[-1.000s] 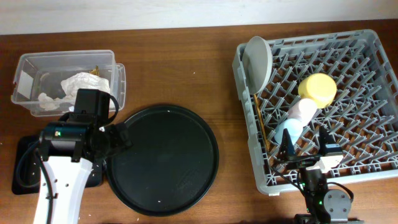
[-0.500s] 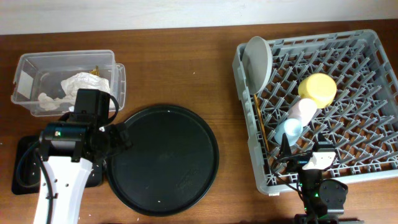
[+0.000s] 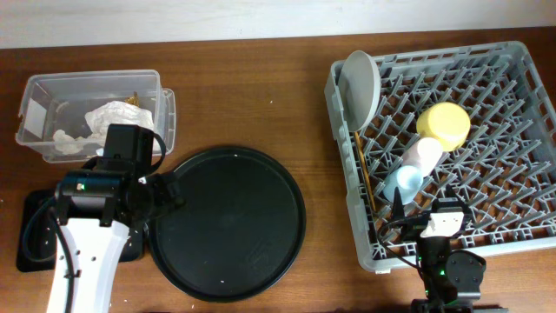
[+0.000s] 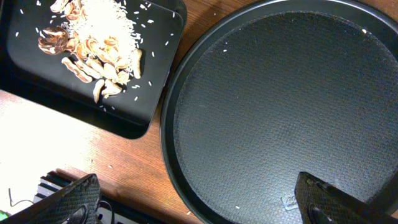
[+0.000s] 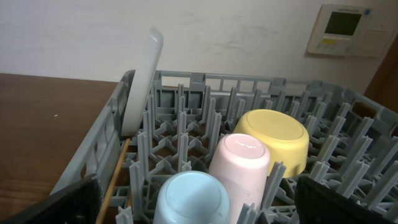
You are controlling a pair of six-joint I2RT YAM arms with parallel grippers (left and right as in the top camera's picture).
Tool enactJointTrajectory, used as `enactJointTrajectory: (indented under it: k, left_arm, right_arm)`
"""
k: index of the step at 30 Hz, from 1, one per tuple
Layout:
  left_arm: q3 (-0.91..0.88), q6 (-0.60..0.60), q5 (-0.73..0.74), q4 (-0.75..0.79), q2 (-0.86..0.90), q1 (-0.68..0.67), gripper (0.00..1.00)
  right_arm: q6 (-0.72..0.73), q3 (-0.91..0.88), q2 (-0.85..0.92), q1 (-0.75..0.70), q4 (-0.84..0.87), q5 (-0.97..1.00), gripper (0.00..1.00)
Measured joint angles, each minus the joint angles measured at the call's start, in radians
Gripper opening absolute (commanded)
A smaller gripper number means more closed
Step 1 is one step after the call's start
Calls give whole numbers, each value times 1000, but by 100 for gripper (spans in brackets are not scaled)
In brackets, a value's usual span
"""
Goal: Sort waste into correct bins and load items into the dishwasher rack
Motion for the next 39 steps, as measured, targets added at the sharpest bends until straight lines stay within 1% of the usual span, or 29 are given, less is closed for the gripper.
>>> enactJointTrajectory:
  k: [9, 15, 20, 39]
  left_arm:
    - [0, 0, 0, 0, 0, 0, 99]
    - [0, 0, 0, 0, 0, 0, 99]
    - [0, 0, 0, 0, 0, 0, 99]
    - [0, 0, 0, 0, 0, 0, 99]
  right_arm:
    - [-3, 0, 0, 63, 0, 4, 99]
    - [-3, 0, 0, 63, 0, 4, 99]
    - [-2, 0, 0, 31, 0, 7, 99]
    - [-3, 0, 0, 31, 0, 8, 99]
